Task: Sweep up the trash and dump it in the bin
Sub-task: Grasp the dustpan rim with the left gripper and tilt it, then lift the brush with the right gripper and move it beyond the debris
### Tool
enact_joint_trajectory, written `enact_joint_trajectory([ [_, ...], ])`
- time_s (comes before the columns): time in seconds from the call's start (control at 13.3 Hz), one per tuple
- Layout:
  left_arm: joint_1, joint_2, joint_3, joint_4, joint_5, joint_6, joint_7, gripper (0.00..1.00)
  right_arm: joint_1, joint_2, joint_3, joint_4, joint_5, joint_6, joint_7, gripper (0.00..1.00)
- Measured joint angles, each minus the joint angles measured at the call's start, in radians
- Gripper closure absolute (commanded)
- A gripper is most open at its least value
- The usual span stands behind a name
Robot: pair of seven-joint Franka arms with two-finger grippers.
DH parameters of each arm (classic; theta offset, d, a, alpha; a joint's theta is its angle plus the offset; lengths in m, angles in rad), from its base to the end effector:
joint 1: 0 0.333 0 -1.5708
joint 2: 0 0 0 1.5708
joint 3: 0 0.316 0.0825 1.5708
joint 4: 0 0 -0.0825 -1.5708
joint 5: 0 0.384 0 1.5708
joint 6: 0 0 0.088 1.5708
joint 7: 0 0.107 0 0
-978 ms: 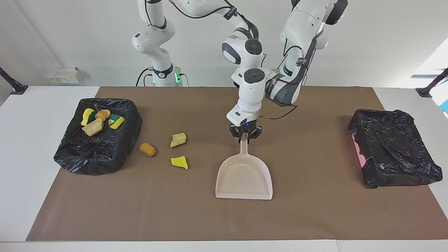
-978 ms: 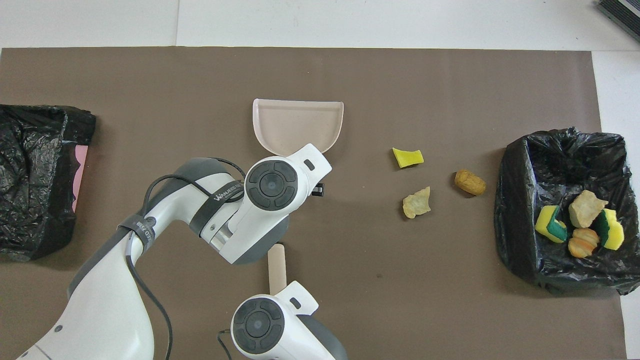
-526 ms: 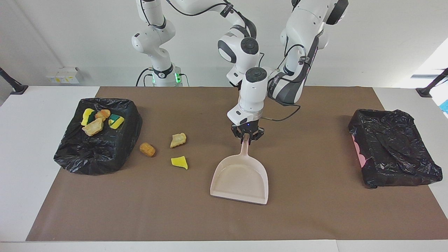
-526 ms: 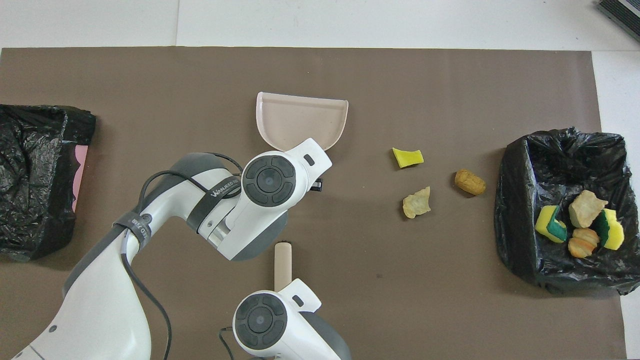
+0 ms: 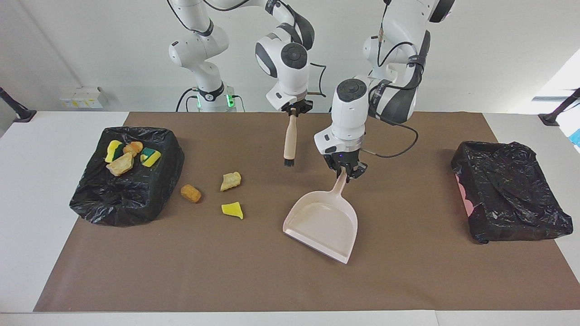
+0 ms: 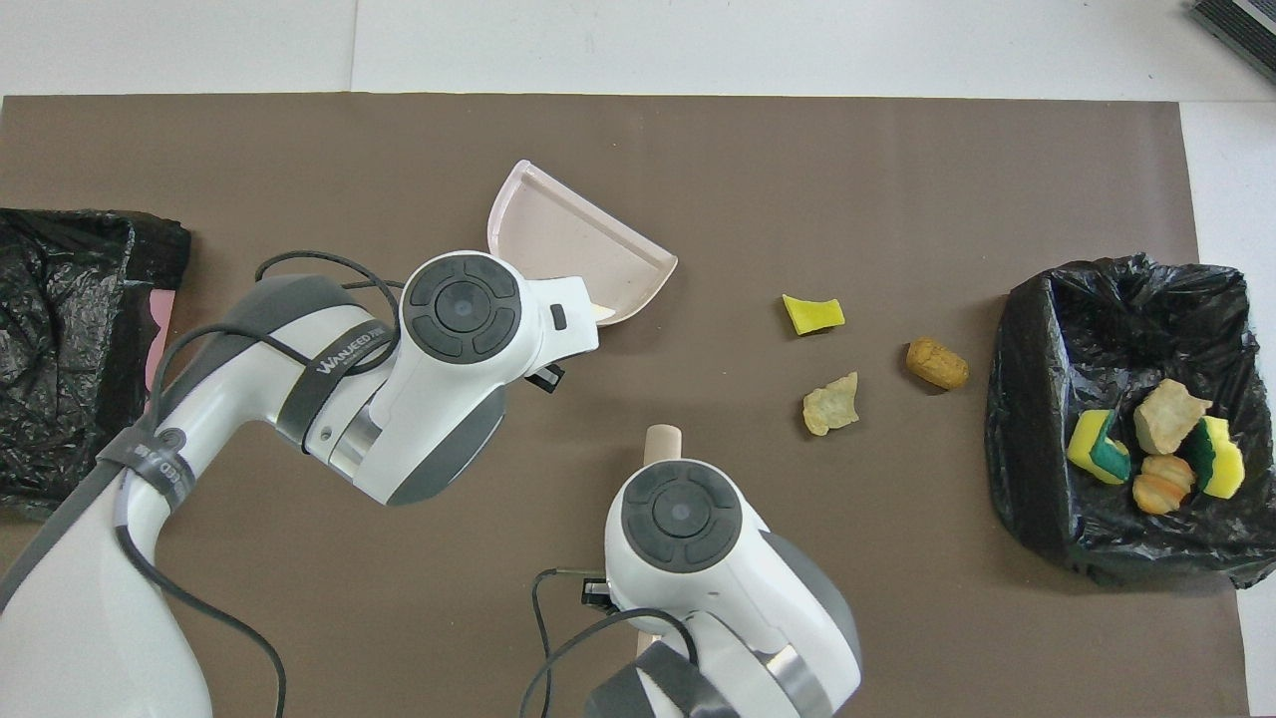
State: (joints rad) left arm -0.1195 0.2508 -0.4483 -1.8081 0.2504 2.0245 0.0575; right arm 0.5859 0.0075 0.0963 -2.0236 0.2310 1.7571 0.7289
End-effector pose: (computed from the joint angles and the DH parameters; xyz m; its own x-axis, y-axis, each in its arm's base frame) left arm 0.5386 -0.3069 0.4158 0.7495 -0.6617 -0.0176 -0.6590 -0.7433 -0.1153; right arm 0.3927 0.3451 0.4270 0.9321 -0.1186 -0.3422 -0.1154 -0.9929 0.0296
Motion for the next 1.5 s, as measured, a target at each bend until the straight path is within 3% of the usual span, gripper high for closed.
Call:
enact_joint_trajectory([
  [0.23, 0.039, -0.018, 0.004, -0.001, -0.038, -0.031, 0.259, 1.00, -0.119, -0.006, -0.002, 0.050, -0.065, -0.076, -0.080, 1.00],
  [0.68, 0.061, -0.021, 0.003, -0.031, -0.041, -0.032, 0.615, 1.00, -0.307, 0.029, -0.004, 0.073, -0.329, -0.087, -0.162, 1.00],
  [1.13, 0.017, -0.040, -0.011, -0.103, -0.038, 0.029, 0.647, 1.00, -0.523, 0.056, -0.008, 0.044, -0.419, -0.071, -0.350, 1.00],
  [1.5, -0.017, -0.059, -0.012, -0.165, -0.029, 0.075, 0.649, 1.00, -0.548, 0.096, -0.005, -0.050, -0.469, 0.060, -0.391, 1.00],
])
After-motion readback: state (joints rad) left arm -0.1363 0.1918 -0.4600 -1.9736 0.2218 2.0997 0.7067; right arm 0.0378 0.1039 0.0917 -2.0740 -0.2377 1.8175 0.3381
